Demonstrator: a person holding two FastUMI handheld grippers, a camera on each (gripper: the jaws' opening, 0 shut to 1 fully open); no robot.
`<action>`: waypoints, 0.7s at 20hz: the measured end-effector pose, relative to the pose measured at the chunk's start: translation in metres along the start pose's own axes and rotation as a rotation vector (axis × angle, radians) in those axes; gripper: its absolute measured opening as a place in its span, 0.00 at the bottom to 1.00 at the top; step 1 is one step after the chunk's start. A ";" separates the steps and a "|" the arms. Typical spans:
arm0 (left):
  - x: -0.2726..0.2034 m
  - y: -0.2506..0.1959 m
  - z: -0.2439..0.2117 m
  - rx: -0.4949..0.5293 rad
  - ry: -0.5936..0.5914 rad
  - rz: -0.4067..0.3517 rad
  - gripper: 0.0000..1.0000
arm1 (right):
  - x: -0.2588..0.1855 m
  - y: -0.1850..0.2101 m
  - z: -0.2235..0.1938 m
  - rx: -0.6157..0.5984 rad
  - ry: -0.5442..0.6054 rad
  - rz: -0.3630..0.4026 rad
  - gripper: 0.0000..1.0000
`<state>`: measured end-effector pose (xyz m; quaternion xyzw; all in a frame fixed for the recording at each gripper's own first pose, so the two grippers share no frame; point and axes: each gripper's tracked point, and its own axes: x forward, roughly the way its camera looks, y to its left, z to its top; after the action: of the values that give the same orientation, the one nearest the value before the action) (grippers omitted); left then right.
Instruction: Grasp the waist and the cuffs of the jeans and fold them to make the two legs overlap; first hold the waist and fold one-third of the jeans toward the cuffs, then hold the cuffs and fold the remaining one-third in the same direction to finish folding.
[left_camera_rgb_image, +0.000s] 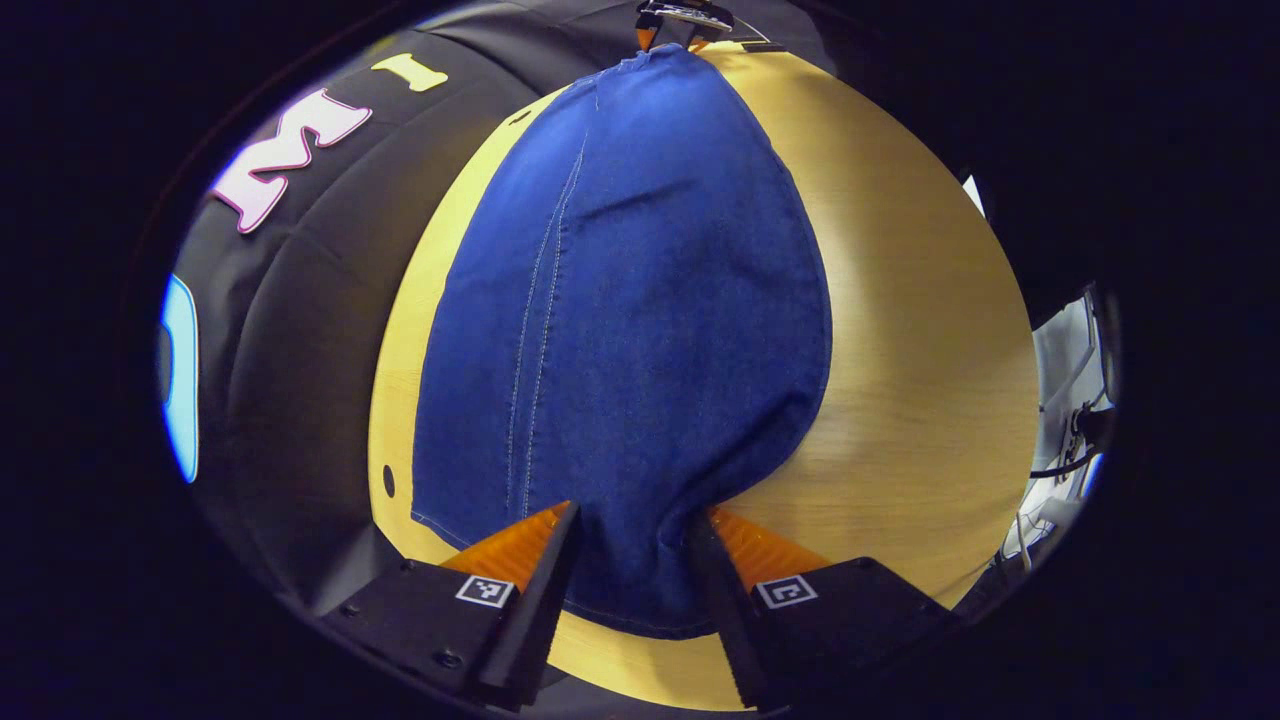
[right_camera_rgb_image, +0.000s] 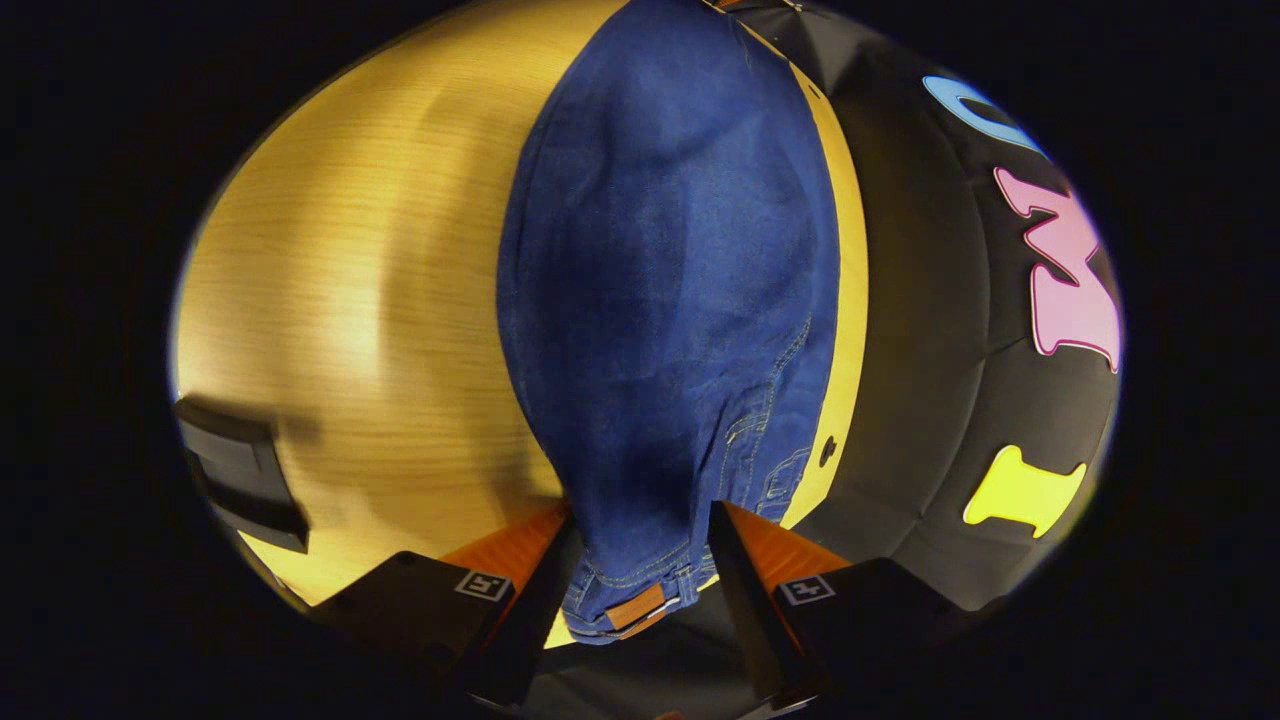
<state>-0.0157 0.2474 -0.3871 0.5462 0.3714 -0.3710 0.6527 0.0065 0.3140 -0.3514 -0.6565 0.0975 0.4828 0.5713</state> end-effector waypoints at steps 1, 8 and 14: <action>0.000 -0.001 0.002 -0.004 -0.003 -0.002 0.73 | 0.001 0.009 -0.002 0.034 0.022 0.038 0.78; 0.001 -0.012 -0.001 -0.161 0.066 -0.110 0.14 | 0.001 0.004 -0.003 0.373 0.094 0.103 0.07; -0.020 0.001 0.015 -0.418 0.072 -0.259 0.07 | -0.030 -0.062 0.002 0.660 0.071 -0.015 0.07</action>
<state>-0.0228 0.2344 -0.3672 0.3600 0.5300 -0.3469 0.6850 0.0326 0.3236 -0.2879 -0.4528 0.2637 0.3977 0.7531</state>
